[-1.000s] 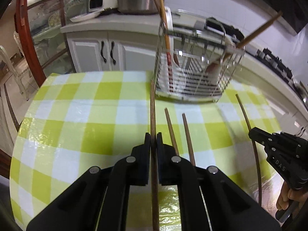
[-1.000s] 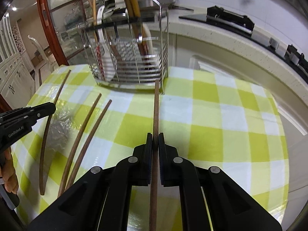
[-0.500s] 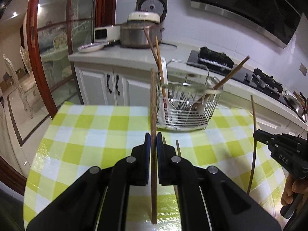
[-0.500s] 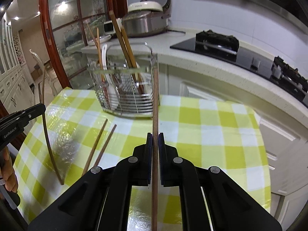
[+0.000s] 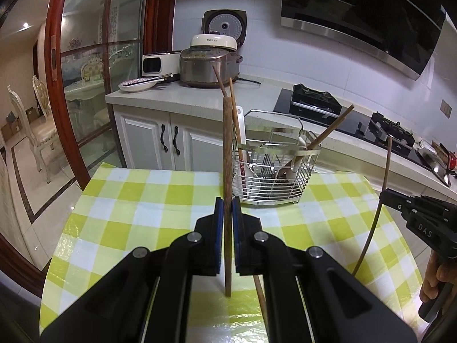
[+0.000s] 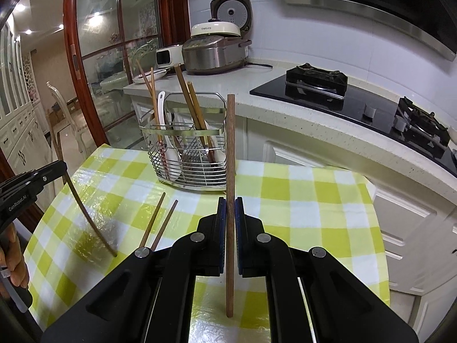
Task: Organize utensils
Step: 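Lower both held chopsticks into the wire rack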
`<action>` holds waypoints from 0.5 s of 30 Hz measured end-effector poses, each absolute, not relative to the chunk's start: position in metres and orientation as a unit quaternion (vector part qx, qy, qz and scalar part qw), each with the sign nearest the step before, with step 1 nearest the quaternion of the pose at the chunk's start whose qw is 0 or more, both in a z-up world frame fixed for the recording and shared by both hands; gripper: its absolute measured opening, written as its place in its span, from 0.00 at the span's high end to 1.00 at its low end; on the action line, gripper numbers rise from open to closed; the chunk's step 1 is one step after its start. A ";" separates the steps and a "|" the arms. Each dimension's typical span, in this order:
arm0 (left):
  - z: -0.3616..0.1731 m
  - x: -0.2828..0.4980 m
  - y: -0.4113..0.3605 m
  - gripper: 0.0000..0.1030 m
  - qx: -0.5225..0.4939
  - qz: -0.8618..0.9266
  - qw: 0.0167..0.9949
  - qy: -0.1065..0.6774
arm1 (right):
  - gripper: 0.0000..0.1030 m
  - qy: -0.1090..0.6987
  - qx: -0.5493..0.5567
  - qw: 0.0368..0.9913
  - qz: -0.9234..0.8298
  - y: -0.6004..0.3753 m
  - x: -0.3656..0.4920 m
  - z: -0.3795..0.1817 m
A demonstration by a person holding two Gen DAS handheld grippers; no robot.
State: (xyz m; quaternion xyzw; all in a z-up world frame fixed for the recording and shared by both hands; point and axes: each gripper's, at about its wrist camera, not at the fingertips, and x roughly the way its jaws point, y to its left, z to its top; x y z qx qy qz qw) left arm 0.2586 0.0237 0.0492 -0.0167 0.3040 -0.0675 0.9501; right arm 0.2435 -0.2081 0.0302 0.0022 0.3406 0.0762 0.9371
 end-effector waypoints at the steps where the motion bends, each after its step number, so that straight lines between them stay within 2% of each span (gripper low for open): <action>1: 0.050 0.259 0.024 0.94 -0.017 -0.068 0.950 0.303 | 0.94 0.339 0.003 0.938 0.075 -0.209 0.243 0.032; 15: 0.069 0.264 0.016 0.94 -0.020 -0.080 0.956 0.283 | 0.94 0.314 0.006 0.947 0.073 -0.211 0.242 0.054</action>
